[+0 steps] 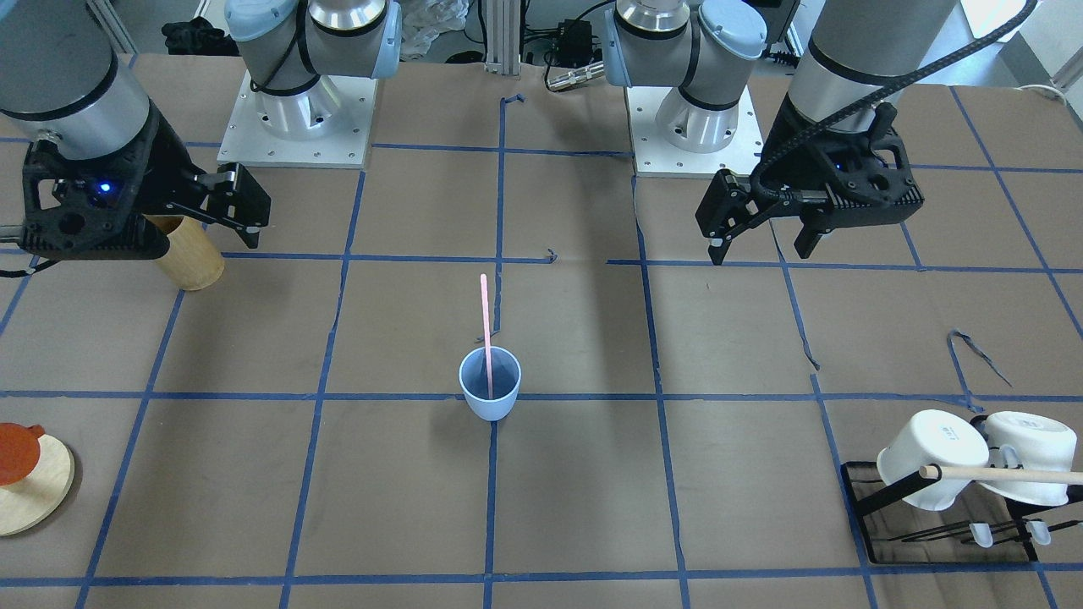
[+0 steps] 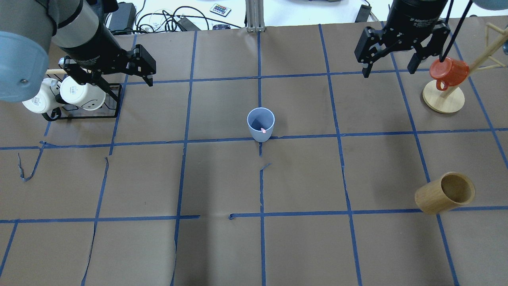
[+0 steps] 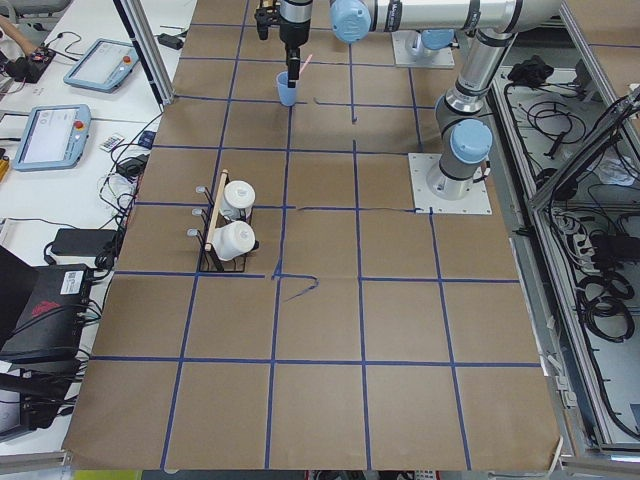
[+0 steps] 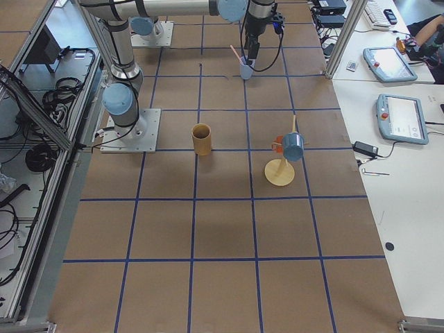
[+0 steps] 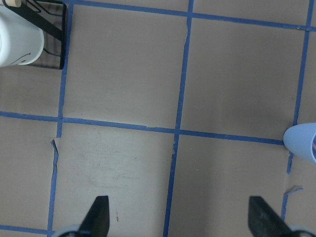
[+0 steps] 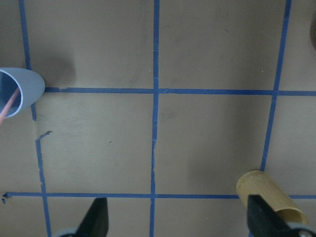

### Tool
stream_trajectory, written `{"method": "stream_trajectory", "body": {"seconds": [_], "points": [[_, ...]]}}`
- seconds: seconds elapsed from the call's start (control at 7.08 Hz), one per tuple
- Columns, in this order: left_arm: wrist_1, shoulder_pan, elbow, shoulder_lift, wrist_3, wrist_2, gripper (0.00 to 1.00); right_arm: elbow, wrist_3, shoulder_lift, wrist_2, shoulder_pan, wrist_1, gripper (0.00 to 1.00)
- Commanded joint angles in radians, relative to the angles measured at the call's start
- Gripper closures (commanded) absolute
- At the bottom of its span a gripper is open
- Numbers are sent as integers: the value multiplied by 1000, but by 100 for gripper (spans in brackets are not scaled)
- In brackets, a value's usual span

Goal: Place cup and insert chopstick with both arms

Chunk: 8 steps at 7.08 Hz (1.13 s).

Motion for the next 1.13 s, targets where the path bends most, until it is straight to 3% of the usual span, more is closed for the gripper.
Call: {"method": "stream_trajectory", "body": {"seconds": [0.0, 0.42, 0.99], "points": [[0, -1, -2, 3, -2, -4, 0, 138, -22, -108, -31, -6, -100, 0], [0, -1, -3, 3, -2, -5, 0, 179, -20, -190, -28, -1, -102, 0], [0, -6, -10, 0, -4, -8, 0, 184, -20, -185, -14, 2, -100, 0]]}}
